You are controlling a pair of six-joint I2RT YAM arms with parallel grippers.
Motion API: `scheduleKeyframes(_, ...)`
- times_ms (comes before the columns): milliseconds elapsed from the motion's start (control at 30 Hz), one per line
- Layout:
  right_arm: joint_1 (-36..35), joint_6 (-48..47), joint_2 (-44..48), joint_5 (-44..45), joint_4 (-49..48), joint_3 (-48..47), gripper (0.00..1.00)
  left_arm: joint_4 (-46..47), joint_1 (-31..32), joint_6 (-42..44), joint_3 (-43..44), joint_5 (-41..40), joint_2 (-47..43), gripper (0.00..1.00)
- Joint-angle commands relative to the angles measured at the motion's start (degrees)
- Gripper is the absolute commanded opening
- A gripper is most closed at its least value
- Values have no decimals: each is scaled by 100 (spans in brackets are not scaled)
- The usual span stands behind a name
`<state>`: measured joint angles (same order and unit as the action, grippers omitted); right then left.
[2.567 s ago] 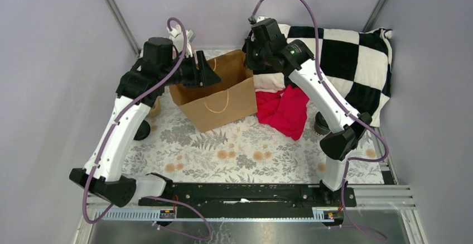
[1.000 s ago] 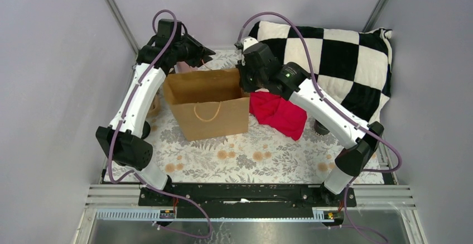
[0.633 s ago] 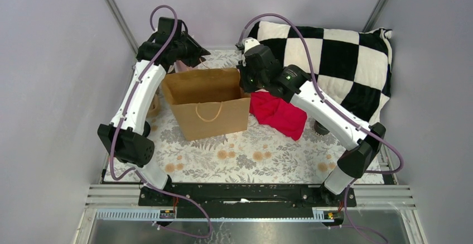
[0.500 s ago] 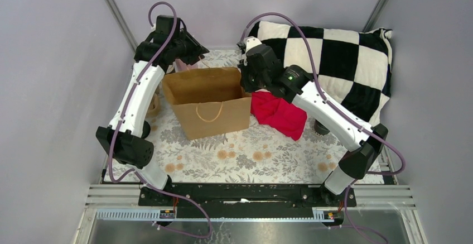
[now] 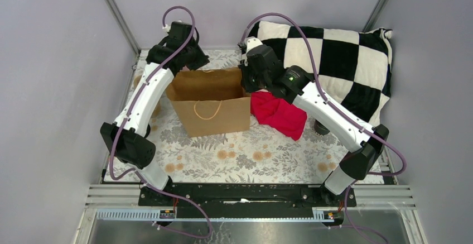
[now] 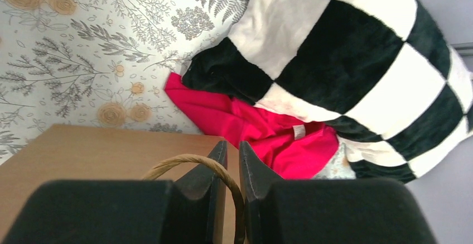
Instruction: Pack the takeout coffee
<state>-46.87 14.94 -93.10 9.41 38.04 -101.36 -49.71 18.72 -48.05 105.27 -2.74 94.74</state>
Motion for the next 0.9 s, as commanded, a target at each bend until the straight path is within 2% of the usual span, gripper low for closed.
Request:
scheduleKeyframes(0,-67,7,177,96,-233,11,0,-134,149,413,292,-420,139,18)
scheduleKeyframes(67,-67,36,204,137,-252,31,0,-205,148,406,566,-211,134,28)
scheduleKeyframes(133,-66,114,221,259,-250,54,0,-222,126,373,928,146,126,48)
scheduleKeyframes(233,-66,330,229,622,-214,53,0,-331,119,224,1238,644,54,70)
scheduleKeyframes(400,-65,549,220,1018,-115,-47,0,-352,-3,166,1079,1737,-293,90)
scheduleKeyframes(500,-67,605,209,1049,-29,-81,0,-384,-113,200,840,2363,-617,98)
scheduleKeyframes(867,-67,659,222,1116,16,-113,0,-490,-193,229,-61,2611,-1844,99)
